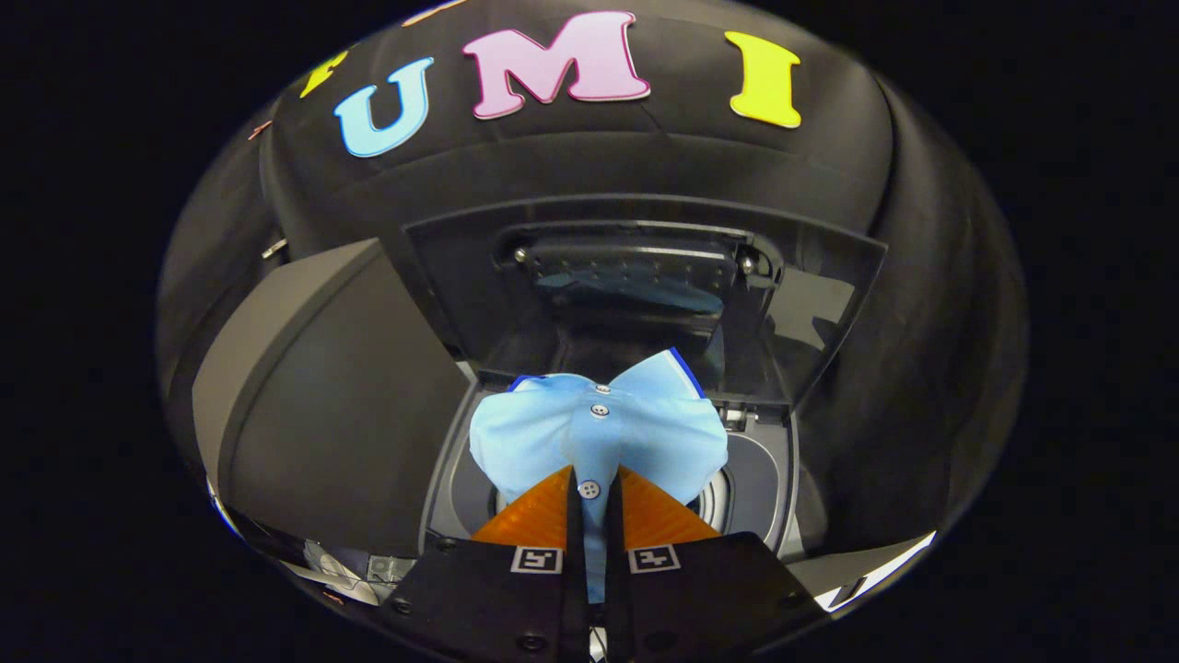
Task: Put the clothes into the washing machine and then close the washing machine lid.
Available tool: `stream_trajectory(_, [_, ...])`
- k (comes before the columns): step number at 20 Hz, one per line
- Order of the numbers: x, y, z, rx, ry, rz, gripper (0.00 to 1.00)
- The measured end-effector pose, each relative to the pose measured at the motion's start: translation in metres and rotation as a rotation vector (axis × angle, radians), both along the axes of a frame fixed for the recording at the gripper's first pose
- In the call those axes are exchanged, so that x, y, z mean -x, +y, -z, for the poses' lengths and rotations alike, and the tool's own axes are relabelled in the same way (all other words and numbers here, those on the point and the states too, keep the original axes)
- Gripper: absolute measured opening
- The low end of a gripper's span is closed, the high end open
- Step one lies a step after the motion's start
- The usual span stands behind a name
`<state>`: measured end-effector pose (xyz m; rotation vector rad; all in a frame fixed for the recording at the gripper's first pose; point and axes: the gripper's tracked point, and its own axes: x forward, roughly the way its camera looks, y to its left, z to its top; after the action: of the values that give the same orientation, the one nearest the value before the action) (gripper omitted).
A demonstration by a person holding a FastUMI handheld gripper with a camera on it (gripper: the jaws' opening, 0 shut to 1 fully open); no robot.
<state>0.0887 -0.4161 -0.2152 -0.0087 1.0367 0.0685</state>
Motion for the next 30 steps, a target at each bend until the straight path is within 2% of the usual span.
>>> stream_trajectory(2, [0.0,0.001,0.026,-0.01,0.052,0.021,0.11])
stream_trajectory(7, [-0.007,-0.006,0.084,0.056,0.108,0.049,0.11])
stream_trajectory(11, [0.01,-0.004,0.111,0.078,0.163,0.035,0.11])
stream_trajectory(21, [0.046,-0.025,0.156,0.134,0.313,0.083,0.12])
stream_trajectory(26, [0.044,-0.033,0.159,0.172,0.307,0.077,0.12])
stream_trajectory(30, [0.049,-0.025,0.171,0.077,0.344,0.129,0.12])
